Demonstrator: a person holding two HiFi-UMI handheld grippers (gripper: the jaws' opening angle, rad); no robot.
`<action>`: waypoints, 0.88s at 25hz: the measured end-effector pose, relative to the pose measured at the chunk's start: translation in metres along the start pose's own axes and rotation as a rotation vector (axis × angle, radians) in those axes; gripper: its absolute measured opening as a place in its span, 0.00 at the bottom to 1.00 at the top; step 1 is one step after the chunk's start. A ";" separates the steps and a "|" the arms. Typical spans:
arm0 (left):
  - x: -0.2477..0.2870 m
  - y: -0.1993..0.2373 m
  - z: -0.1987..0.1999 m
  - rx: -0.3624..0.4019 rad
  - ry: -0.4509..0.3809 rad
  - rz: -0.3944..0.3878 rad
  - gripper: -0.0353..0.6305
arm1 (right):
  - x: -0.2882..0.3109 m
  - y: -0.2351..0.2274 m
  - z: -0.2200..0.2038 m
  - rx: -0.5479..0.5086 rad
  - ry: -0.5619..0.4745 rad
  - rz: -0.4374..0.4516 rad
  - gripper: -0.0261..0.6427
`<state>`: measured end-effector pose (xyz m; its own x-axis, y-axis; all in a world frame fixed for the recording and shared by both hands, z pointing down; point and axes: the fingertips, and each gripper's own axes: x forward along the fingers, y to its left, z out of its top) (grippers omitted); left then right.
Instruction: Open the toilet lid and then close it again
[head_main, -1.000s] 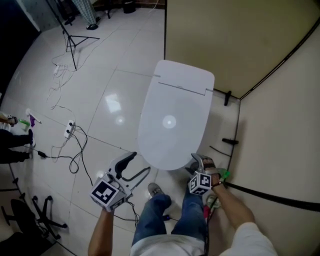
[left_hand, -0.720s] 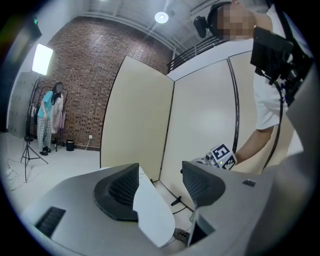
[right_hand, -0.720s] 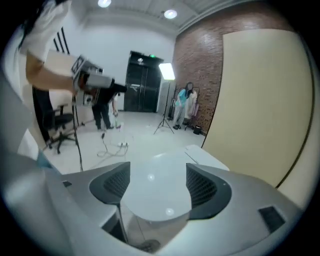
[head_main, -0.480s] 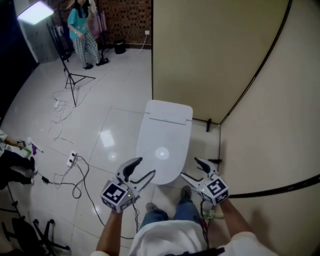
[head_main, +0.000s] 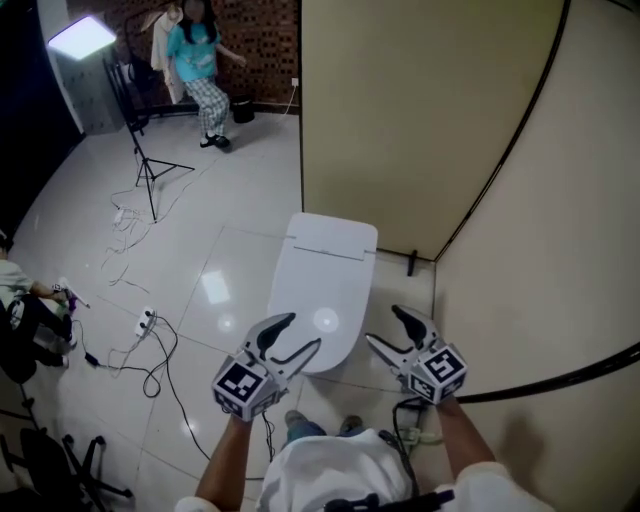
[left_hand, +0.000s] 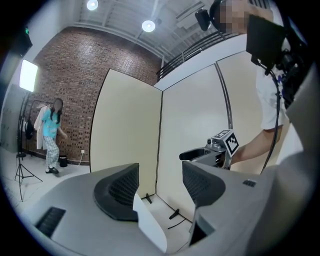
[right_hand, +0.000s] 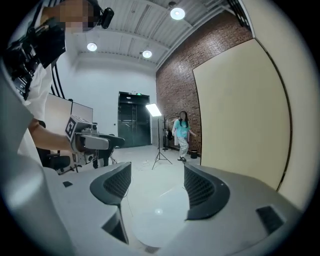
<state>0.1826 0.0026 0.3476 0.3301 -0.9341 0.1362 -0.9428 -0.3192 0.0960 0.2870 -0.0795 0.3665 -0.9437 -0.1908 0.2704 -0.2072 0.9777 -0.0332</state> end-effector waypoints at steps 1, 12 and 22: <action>0.003 -0.002 0.000 0.005 0.004 0.002 0.45 | -0.001 -0.002 -0.003 -0.009 0.004 0.002 0.55; 0.030 -0.024 -0.005 -0.003 0.034 0.026 0.45 | -0.027 -0.019 -0.016 -0.030 0.006 -0.002 0.55; 0.033 -0.004 -0.003 0.070 0.014 0.008 0.45 | -0.033 -0.032 -0.026 -0.041 -0.024 -0.089 0.55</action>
<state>0.1969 -0.0264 0.3542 0.3229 -0.9343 0.1509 -0.9461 -0.3227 0.0262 0.3319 -0.1020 0.3838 -0.9280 -0.2784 0.2475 -0.2801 0.9595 0.0291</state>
